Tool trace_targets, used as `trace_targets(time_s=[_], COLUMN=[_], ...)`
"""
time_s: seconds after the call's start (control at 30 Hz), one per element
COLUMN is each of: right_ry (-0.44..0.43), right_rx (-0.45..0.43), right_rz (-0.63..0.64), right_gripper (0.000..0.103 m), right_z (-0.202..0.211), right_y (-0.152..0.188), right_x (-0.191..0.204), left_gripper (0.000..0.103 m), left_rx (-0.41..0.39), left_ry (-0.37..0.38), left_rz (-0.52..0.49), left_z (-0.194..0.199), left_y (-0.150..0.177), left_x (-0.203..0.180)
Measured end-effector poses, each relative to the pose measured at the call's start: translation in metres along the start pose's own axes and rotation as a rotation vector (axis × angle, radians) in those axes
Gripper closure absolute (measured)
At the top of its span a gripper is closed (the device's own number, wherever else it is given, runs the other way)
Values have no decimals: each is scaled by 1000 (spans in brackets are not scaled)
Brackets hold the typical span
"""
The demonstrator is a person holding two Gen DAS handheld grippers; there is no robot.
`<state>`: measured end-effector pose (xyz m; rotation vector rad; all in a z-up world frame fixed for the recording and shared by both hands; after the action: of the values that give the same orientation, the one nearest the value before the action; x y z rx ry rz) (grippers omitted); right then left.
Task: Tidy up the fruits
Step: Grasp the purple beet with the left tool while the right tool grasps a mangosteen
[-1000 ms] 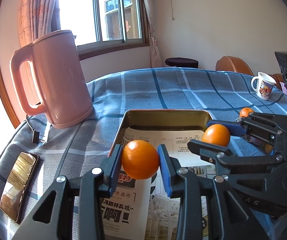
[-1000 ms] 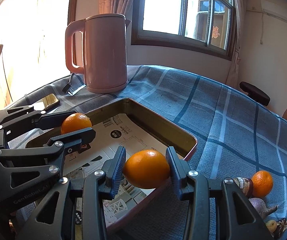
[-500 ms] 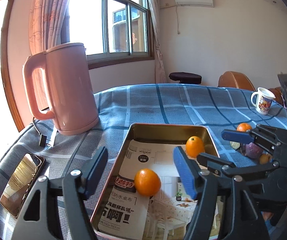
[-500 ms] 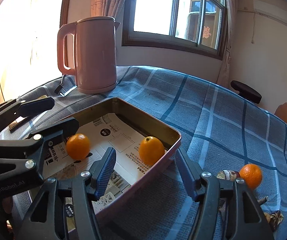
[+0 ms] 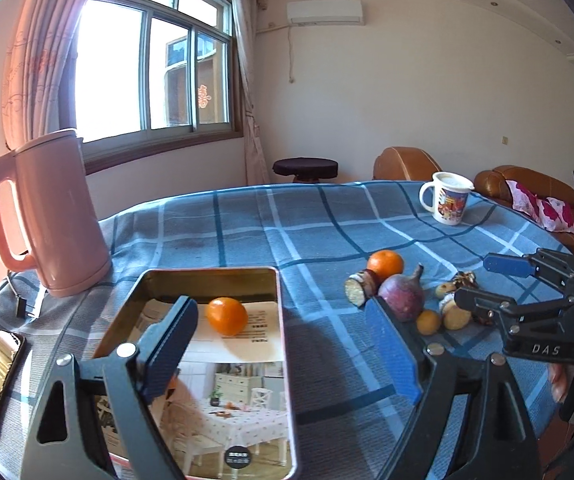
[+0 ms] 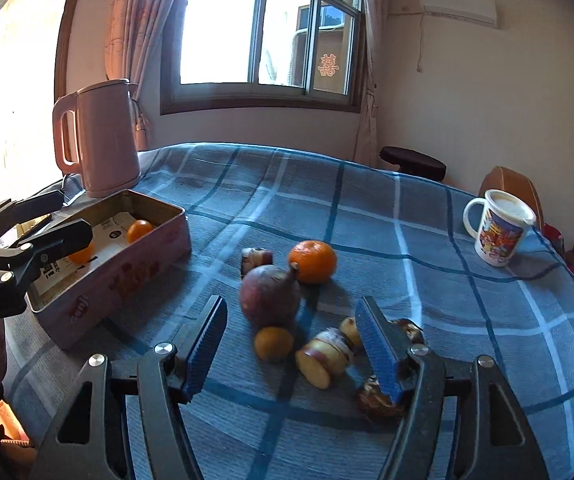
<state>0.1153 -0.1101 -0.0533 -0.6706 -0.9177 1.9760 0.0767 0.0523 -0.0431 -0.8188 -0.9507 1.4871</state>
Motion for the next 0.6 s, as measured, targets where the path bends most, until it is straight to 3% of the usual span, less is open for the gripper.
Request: trace_targets(time_s=[0.2,0.47,0.6], right_ry=[55,38,38], right_rx=[48,127,173], right_rz=[-82,-101,-104], right_gripper=[35,35,48], right_z=[2,-12,-22], right_y=[20,37,46], right_x=[-46,-51,-52], left_gripper=[15,15,15], left_rx=[33,84,109], left_ry=[57,120,155], left_rz=[-53,-84,-76], left_z=[-12,-25,-31], left_y=[1,9,10], left_x=[-36,-64,-72])
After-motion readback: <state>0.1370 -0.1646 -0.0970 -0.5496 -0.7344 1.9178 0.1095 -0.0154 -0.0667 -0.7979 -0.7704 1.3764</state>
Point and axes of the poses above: each gripper's, at about its wrist camera, not at the fingertips, and z roughly against the way its jaws point, x to its left, y to its underside, the point moved 6 cm from there along -z, roughly the way its jaws point
